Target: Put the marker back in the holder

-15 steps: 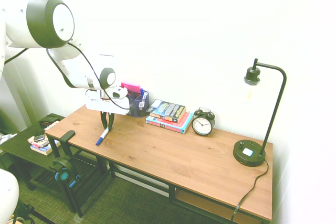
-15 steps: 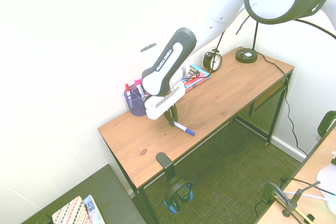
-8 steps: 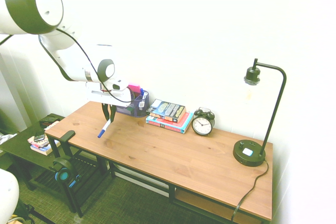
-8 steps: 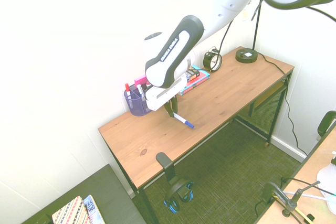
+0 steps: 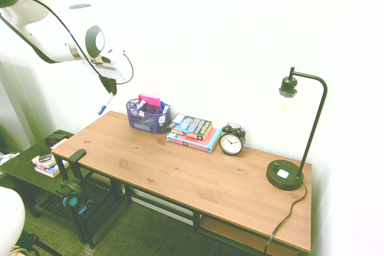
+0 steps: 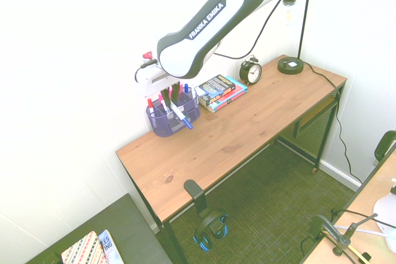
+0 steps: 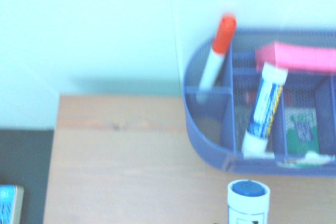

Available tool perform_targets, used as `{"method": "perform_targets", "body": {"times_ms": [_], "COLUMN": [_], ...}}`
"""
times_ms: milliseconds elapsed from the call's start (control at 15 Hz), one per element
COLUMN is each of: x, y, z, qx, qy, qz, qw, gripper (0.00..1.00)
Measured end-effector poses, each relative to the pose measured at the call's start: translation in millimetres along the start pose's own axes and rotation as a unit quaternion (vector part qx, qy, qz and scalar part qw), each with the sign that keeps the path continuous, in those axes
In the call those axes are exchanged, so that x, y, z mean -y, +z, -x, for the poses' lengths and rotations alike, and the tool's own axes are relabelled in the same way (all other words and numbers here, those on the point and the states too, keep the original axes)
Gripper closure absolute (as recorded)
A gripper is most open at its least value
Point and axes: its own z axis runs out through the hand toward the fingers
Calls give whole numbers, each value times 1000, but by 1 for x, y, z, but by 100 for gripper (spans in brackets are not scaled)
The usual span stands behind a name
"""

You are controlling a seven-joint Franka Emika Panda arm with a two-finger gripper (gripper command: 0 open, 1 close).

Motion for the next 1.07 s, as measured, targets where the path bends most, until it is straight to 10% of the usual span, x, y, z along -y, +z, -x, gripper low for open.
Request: {"method": "perform_targets", "body": {"times_ms": [600,1067], "x": [45,41], "y": [63,97], "z": [-49,-39], "qx": [-189,-206], "qy": [158,171], "qz": [-101,-81], "qw": [964,960], "gripper": [100,100]}}
